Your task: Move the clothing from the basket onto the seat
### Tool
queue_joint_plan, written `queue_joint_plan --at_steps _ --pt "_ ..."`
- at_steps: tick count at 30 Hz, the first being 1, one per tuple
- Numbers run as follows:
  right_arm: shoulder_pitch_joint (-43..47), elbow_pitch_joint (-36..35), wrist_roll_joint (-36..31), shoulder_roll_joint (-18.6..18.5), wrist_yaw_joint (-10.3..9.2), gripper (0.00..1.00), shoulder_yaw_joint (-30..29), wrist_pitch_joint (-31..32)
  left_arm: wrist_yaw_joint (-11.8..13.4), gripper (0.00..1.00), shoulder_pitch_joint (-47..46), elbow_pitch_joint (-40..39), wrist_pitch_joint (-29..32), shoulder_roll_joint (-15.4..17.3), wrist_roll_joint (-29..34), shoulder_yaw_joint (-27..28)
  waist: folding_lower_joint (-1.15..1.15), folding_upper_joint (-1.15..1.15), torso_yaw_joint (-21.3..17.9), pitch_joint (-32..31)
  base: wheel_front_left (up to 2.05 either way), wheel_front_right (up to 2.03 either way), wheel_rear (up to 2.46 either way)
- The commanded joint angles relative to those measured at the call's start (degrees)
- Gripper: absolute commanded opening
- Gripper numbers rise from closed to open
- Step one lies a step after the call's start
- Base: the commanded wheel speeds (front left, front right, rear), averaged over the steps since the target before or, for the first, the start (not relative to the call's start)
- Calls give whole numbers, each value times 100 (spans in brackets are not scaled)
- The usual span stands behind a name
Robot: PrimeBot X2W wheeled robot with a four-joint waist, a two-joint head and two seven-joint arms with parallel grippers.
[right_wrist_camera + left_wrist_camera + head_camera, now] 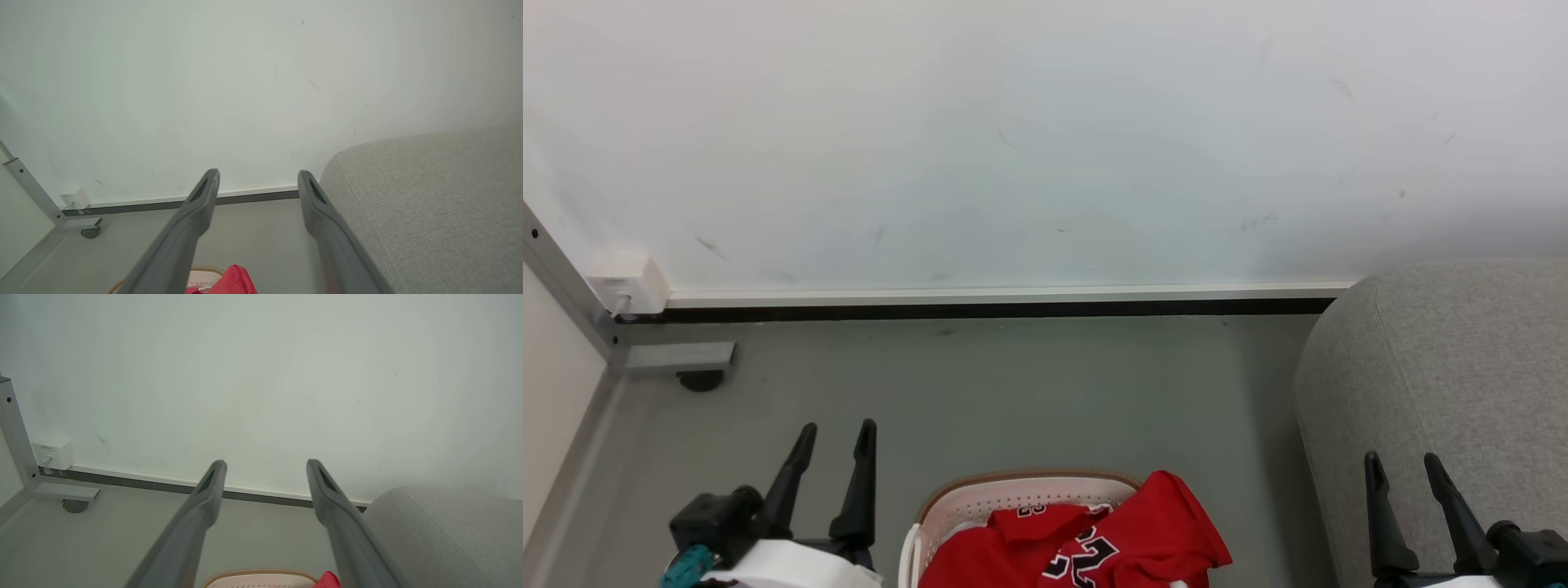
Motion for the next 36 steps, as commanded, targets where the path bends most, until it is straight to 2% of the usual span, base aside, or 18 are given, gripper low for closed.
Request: queue_joint_plan --at_steps 1,21,36 --pt "32 -35 -188 -57 -8 100 12 -69 -13 100 -74 0 -53 20 235 3 0 0 4 1 0 0 0" --pt "54 -128 -817 -61 -11 100 34 -308 -76 100 -70 -30 -299 -36 1238 71 0 0 41 -43 0 0 0" --pt "98 -201 -1117 -63 -13 100 38 -461 -137 100 -81 175 -451 -92 1661 67 0 0 66 -66 0 0 0"
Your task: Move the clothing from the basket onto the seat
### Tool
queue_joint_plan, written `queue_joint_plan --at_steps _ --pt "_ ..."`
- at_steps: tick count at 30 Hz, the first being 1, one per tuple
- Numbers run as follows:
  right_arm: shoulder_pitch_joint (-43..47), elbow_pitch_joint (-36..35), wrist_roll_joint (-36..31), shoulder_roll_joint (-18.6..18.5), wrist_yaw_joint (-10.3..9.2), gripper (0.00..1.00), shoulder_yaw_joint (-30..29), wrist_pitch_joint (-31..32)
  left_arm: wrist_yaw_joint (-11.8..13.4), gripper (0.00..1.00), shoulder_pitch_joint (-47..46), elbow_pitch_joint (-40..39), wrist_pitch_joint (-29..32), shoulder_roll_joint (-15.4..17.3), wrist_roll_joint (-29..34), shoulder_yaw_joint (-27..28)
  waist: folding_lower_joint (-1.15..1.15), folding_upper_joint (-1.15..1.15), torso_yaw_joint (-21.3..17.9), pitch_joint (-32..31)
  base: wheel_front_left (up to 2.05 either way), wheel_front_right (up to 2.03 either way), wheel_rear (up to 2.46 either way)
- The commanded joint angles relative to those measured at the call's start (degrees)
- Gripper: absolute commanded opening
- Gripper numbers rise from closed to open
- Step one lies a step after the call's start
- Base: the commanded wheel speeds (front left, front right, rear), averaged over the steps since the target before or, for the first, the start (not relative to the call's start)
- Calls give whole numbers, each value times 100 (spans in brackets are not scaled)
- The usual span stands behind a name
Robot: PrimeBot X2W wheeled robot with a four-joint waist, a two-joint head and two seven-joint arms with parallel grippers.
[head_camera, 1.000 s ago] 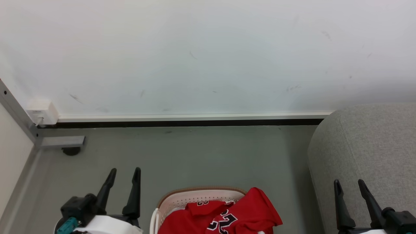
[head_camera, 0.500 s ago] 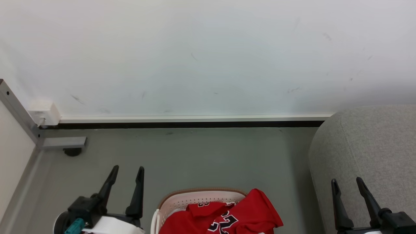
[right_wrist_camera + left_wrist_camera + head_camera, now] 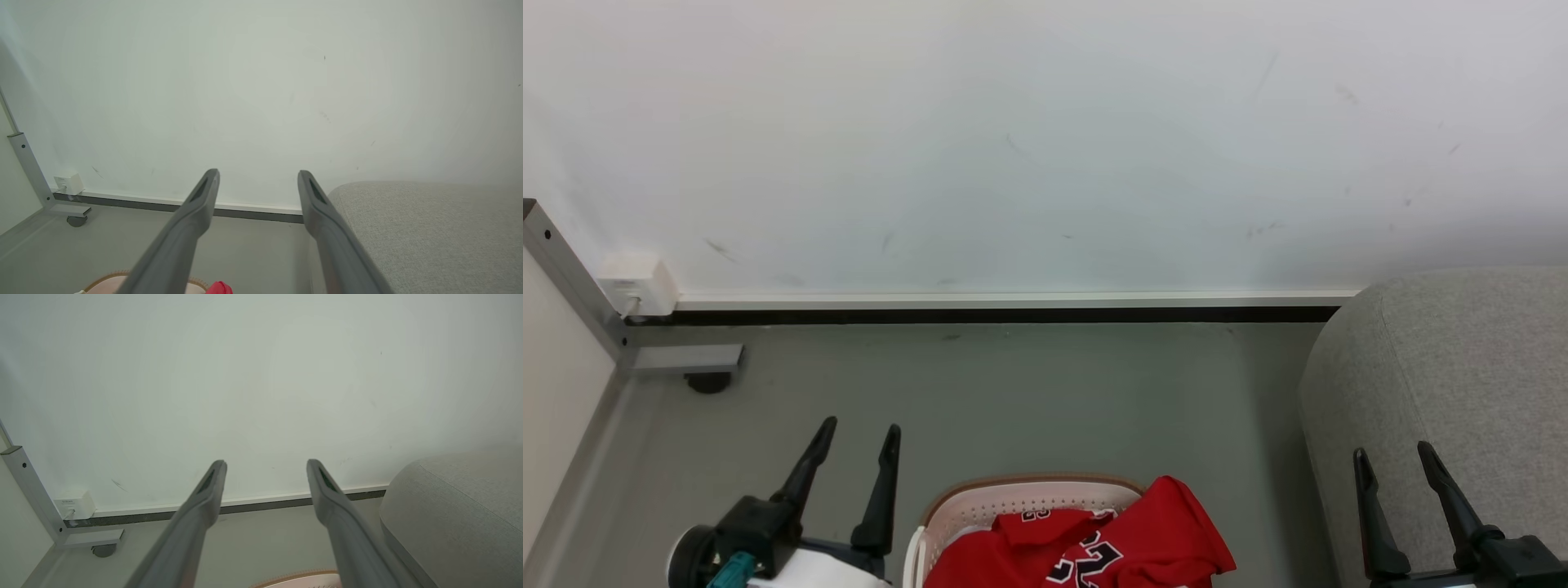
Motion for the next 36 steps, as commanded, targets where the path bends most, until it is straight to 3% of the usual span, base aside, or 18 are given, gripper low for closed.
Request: queue_joint_plan --at_steps 1,27,36 --pt "53 -31 -100 -39 -13 100 -16 -45 -7 100 -36 28 -39 9 97 9 0 -1 3 -2 0 0 0" --pt "73 -53 -43 -37 -13 100 17 -43 -16 100 -51 108 -32 16 -19 -67 0 -1 2 63 0 0 0" --pt "-89 -136 151 -37 -13 100 -33 -43 -17 100 -103 174 -32 78 -155 -56 0 -1 -205 222 0 0 0"
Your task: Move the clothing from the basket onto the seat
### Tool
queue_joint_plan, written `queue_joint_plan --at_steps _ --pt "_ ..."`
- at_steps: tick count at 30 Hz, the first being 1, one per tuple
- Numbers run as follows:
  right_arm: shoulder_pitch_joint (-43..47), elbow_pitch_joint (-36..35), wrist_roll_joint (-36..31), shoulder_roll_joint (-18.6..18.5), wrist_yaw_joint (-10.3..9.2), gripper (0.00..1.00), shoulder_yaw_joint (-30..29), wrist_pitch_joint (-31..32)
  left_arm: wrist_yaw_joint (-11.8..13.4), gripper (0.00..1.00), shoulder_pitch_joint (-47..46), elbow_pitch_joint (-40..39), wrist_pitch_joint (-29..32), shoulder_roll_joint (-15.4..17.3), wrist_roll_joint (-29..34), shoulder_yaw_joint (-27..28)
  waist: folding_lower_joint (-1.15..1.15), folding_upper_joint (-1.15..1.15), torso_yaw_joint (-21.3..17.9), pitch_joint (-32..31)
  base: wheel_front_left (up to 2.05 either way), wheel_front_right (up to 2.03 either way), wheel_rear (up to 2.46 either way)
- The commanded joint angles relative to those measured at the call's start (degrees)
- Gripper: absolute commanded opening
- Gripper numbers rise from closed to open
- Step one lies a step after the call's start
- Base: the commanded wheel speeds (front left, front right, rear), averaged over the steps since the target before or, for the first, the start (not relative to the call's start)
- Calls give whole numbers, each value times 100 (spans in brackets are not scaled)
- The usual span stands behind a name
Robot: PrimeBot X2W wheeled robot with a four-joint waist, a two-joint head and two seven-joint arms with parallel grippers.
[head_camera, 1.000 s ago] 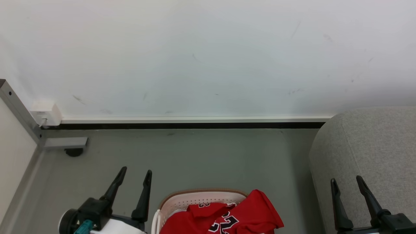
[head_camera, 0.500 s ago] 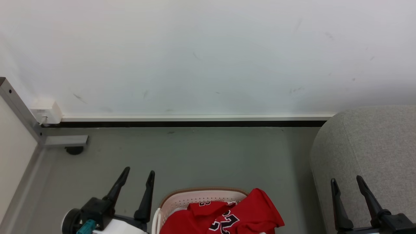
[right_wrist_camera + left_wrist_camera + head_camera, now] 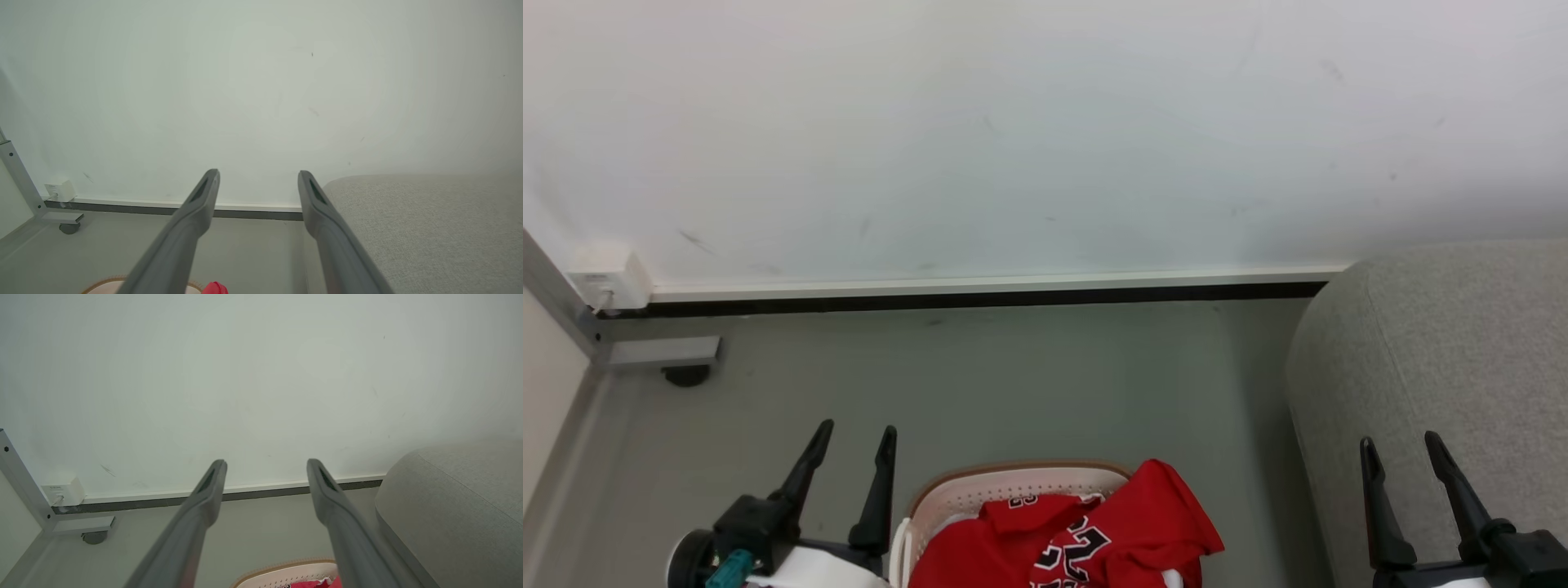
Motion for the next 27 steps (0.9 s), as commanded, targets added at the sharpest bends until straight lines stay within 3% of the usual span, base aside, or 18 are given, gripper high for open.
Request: queue_joint_plan --at_steps 1,12,20,27 --pt "-89 -52 32 -32 -13 100 -28 -20 9 100 -72 37 -6 102 92 -32 0 0 -105 95 0 0 0" --pt "-442 -532 217 -30 -13 100 -14 -11 9 100 -554 523 -5 385 47 -238 0 0 -773 924 0 0 0" --pt "-792 -1024 337 -24 -13 100 -44 -10 9 100 -1346 1842 -6 834 -226 -843 0 0 -1319 1730 0 0 0" --pt "-1089 -1321 505 -25 -13 100 -18 -9 9 100 -2237 3277 -5 1209 -553 -1729 0 0 -1698 2461 0 0 0"
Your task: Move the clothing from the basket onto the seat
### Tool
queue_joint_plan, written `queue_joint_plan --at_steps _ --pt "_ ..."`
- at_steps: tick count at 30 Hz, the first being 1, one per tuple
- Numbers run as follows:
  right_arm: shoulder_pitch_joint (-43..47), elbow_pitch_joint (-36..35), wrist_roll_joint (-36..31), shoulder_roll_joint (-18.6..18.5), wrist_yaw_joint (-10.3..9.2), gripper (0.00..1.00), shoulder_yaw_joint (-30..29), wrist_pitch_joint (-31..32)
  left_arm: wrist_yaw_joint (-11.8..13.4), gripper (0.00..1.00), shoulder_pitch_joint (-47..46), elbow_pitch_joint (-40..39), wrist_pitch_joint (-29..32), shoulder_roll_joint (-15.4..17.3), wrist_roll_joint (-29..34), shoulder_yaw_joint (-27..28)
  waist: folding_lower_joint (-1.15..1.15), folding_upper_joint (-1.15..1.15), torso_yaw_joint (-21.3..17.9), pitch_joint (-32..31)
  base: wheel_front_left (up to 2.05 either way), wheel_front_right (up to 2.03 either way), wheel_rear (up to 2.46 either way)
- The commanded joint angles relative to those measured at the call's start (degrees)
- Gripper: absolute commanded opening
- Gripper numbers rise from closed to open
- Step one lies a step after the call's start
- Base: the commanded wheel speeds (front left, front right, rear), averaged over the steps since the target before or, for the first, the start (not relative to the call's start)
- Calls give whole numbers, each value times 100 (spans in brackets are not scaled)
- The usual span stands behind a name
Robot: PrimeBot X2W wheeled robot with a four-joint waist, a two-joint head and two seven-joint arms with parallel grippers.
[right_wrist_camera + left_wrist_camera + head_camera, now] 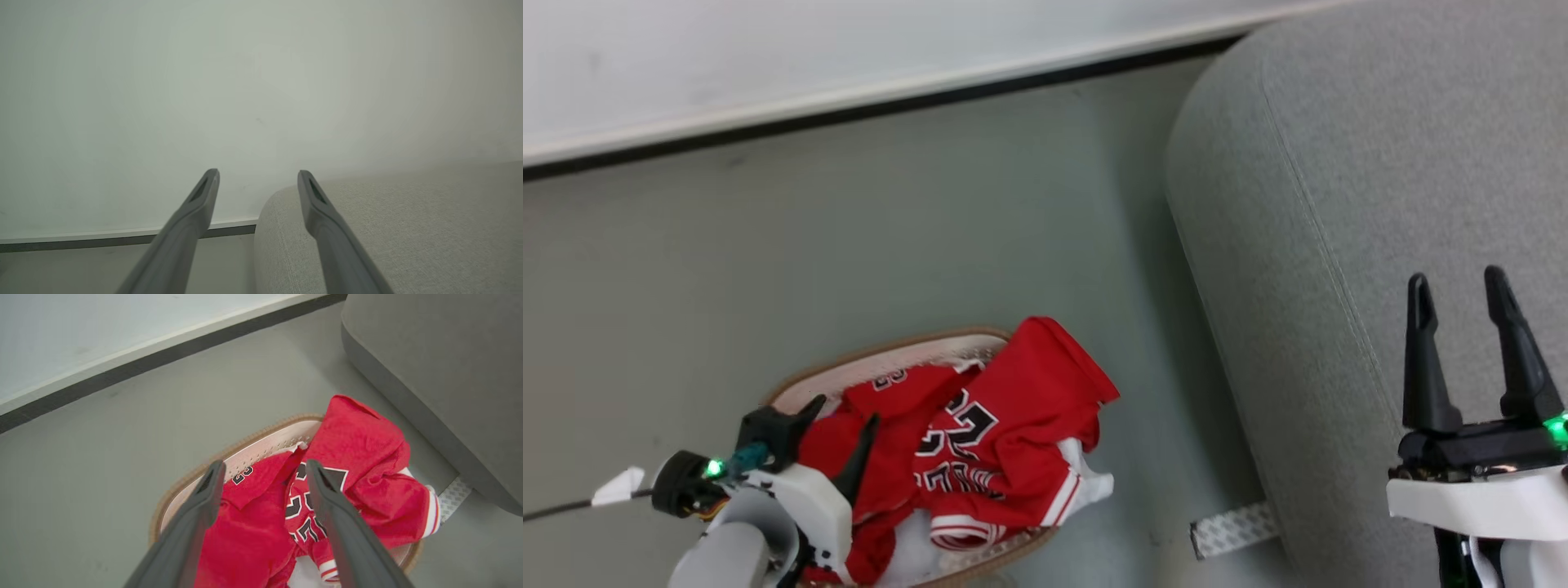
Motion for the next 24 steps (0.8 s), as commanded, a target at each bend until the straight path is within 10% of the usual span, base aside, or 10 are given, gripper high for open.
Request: queue_joint_plan --at_steps 1,24 --pt "-150 -94 79 -15 -13 100 -22 4 9 100 -285 314 -4 111 -75 -247 -1 0 -360 526 0 0 0" --pt "-670 -475 780 -14 -14 100 295 3 9 100 -1678 2592 963 920 -273 -2796 -1 0 -1482 2173 0 0 0"
